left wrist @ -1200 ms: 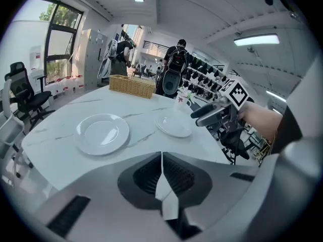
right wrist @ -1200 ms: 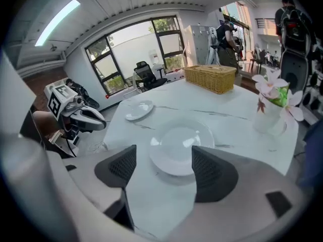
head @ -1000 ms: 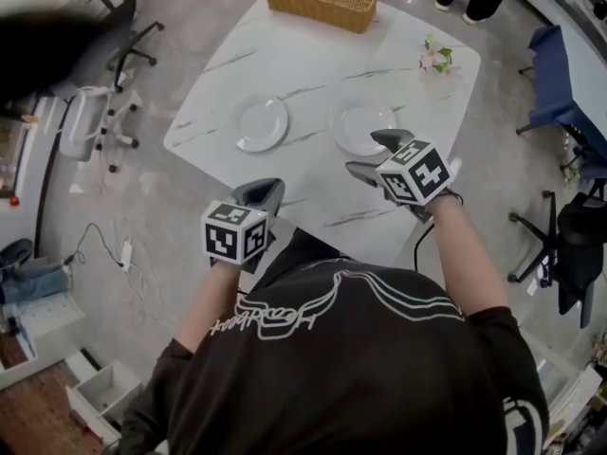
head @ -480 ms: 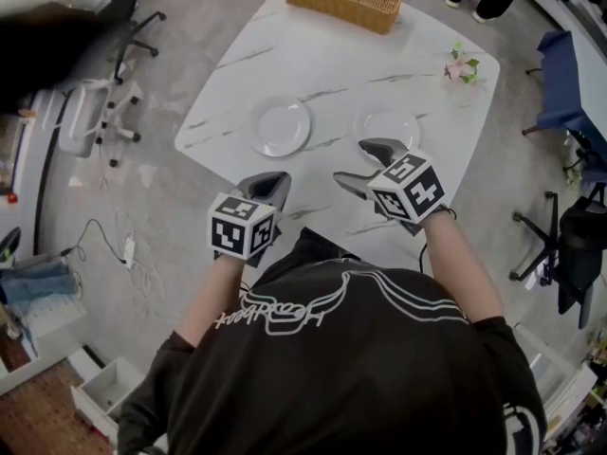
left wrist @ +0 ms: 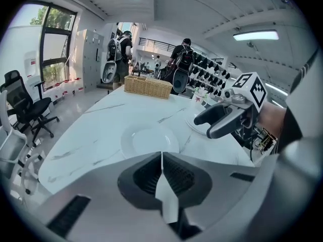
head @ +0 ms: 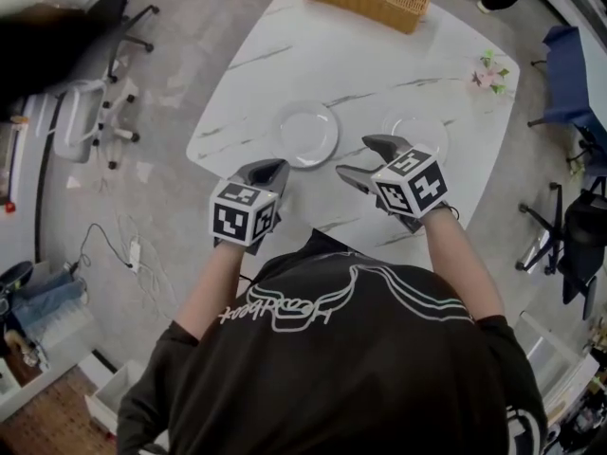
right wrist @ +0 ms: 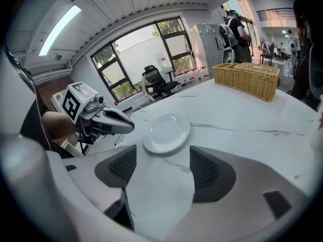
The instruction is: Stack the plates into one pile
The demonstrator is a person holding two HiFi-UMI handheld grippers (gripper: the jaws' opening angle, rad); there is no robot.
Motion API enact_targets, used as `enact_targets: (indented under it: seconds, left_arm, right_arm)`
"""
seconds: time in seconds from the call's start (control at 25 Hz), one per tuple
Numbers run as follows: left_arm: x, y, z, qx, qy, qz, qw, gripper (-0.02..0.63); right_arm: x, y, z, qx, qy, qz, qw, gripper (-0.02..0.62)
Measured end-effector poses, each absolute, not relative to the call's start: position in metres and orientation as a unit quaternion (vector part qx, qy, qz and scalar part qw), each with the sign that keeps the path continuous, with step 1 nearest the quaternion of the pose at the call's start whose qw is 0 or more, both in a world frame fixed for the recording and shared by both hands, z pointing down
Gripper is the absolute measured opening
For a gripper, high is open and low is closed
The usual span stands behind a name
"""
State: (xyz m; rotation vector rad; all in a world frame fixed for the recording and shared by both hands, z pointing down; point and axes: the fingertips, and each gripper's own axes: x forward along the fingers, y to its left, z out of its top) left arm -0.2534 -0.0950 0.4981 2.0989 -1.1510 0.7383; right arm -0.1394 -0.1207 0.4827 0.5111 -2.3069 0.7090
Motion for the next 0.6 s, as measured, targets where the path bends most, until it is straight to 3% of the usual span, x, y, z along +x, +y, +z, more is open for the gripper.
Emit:
enact_targets:
  seconds: [0.6]
  left_arm:
    - [-0.294,-0.137,0.533,0.798,-0.412,0.321,0.302,0.031]
  right_arm:
    - [-0.169,-0.15,0.517,0.224,-0.862,0.312,0.331,0.341]
